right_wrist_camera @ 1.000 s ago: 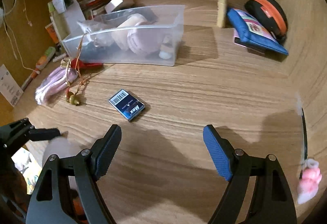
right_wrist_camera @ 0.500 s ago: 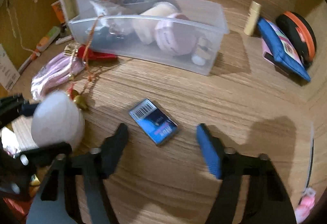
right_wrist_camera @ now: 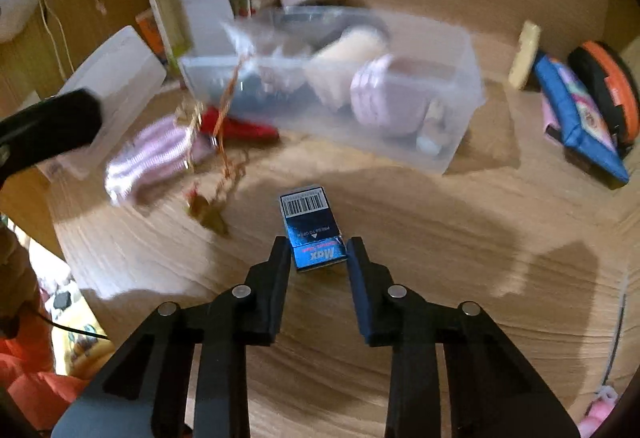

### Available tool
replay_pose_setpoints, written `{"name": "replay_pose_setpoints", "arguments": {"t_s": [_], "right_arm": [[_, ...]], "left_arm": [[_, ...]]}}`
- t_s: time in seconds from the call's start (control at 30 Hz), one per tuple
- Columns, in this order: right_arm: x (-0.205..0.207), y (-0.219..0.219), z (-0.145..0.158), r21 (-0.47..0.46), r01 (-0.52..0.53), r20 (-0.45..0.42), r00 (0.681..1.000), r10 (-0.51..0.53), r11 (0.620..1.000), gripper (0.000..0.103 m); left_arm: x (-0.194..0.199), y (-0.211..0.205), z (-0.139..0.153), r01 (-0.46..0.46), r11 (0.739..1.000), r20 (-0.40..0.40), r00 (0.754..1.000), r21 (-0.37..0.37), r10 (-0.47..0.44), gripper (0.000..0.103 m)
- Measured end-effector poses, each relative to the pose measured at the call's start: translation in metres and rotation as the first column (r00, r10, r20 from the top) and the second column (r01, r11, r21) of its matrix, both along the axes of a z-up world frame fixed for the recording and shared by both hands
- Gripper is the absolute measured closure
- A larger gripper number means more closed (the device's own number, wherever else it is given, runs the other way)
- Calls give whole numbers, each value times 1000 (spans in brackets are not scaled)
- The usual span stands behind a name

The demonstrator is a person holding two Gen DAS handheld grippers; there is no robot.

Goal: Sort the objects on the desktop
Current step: 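Grasp the blue card with the right gripper while the left grasps the white round lid, then carry the blue card and white lid into the clear box and release both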

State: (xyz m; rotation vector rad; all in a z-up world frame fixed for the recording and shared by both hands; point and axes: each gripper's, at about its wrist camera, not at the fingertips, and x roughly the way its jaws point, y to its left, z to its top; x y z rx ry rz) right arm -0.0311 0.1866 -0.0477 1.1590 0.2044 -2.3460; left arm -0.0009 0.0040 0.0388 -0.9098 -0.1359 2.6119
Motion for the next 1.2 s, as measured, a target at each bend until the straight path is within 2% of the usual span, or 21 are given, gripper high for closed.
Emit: {"name": "replay_pose_setpoints", "arguments": {"t_s": [0.2, 0.33, 0.53, 0.7, 0.93, 1.1, 1.2], "right_arm": [[7, 17, 41, -52, 52, -104, 993, -57, 997, 77], [-2, 27, 62, -93, 85, -154, 983, -99, 992, 77], [-25, 36, 77, -135, 114, -169, 976, -136, 984, 77], [-52, 33, 73, -146, 128, -149, 977, -150, 981, 77], [-91, 30, 51, -134, 150, -75, 984, -161, 980, 77], [-106, 26, 47, -93, 165, -86, 981, -173, 982, 77], [-115, 20, 46, -99, 144, -66, 986, -151, 985, 77]], "left_arm": [[-23, -3, 28, -31, 999, -65, 997, -25, 29, 37], [-46, -6, 36, -30, 1000, -57, 998, -7, 29, 37], [-74, -6, 31, -45, 999, -29, 999, -27, 44, 37], [-111, -7, 15, -57, 998, 37, 998, -29, 58, 37], [-146, 0, -15, -40, 998, 125, 991, -37, 45, 37], [-157, 4, -32, -32, 998, 161, 986, -54, 40, 37], [-162, 0, -39, -41, 998, 188, 981, -54, 50, 37]]}}
